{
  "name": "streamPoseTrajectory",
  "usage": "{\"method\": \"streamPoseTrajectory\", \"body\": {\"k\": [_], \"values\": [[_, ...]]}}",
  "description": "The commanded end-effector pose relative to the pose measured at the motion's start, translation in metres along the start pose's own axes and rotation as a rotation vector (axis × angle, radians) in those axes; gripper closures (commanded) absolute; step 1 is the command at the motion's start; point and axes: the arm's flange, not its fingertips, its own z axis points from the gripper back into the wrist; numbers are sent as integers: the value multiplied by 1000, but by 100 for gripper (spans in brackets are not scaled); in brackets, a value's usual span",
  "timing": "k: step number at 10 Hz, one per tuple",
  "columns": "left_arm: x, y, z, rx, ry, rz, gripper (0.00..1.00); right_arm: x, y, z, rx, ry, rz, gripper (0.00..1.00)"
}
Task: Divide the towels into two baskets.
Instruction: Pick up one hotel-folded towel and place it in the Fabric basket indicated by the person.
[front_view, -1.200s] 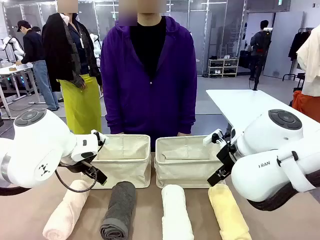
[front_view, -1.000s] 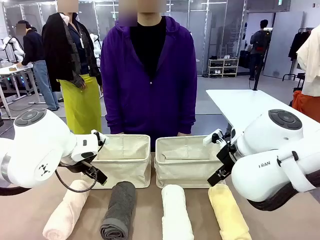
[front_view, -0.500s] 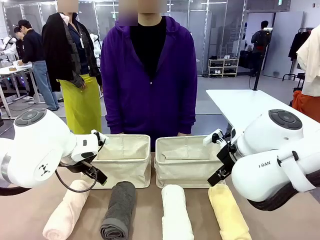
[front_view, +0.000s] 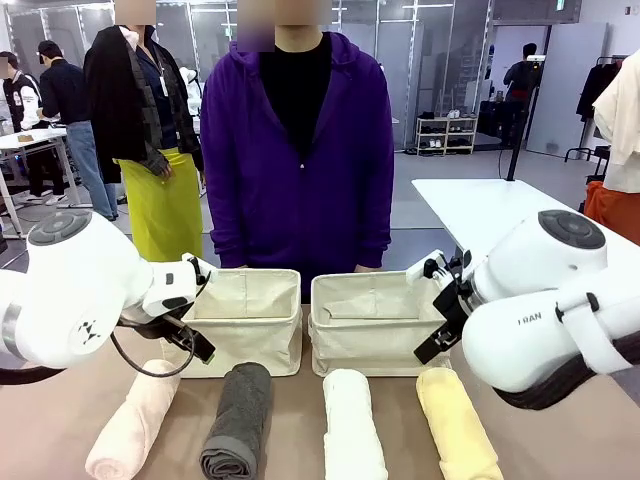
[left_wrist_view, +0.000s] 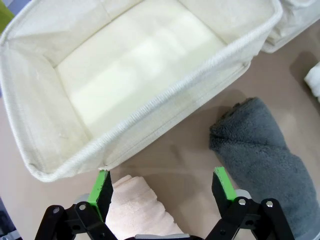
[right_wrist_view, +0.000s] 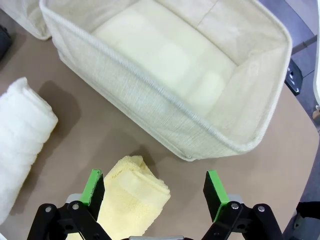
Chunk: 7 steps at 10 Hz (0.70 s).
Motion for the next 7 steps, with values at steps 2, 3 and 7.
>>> {"method": "streamPoseTrajectory", "body": {"k": [2, 3, 7], "values": [[16, 18, 50, -119, 59, 46, 0, 25, -13, 54, 109, 11, -51, 0], [18, 23, 68, -214, 69, 71, 0, 28, -18, 71, 167, 2, -87, 0], [-25, 105, 121, -784, -58, 342, 0, -11, -81, 110, 587, -87, -344, 0]]}}
